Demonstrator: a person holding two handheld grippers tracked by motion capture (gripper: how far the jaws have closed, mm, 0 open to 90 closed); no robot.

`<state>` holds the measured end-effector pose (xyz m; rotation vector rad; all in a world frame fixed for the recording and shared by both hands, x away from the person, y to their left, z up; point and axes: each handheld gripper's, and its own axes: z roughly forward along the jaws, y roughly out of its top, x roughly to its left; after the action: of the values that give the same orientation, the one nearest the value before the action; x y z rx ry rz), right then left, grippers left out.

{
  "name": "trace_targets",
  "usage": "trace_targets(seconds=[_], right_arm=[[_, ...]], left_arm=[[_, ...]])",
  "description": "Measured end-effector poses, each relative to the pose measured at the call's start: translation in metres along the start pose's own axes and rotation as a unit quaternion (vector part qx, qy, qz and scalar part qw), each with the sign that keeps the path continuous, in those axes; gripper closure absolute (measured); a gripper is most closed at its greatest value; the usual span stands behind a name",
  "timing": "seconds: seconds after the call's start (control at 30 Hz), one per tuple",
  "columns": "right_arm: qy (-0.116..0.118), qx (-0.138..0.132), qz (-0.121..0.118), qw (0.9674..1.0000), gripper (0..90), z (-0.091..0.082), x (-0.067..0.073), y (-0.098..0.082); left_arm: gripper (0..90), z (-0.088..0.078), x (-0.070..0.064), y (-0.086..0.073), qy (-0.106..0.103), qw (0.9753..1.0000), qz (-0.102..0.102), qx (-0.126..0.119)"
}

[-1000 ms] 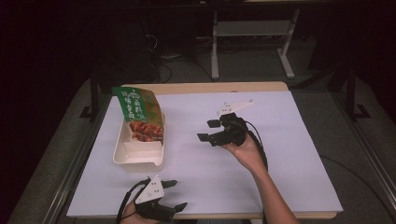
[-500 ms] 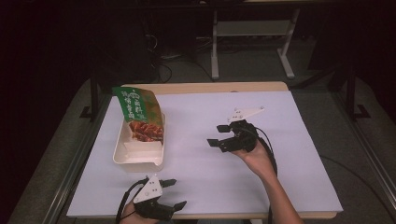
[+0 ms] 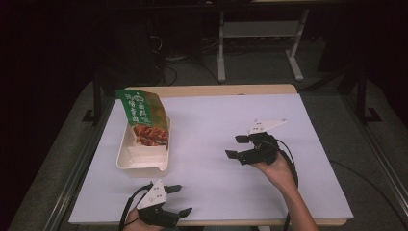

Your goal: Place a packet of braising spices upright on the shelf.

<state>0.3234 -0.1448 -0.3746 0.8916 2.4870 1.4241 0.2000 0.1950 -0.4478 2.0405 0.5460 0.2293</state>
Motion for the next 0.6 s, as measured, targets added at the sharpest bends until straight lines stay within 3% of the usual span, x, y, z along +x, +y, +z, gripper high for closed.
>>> trace_targets(seconds=[0.6], right_arm=[[-0.008, 0.006, 0.018, 0.9998, 29.1, -0.017, -0.003, -0.027]], left_arm=[[21.9, -0.001, 0.000, 0.000, 0.000, 1.0000, 0.002, 0.000]])
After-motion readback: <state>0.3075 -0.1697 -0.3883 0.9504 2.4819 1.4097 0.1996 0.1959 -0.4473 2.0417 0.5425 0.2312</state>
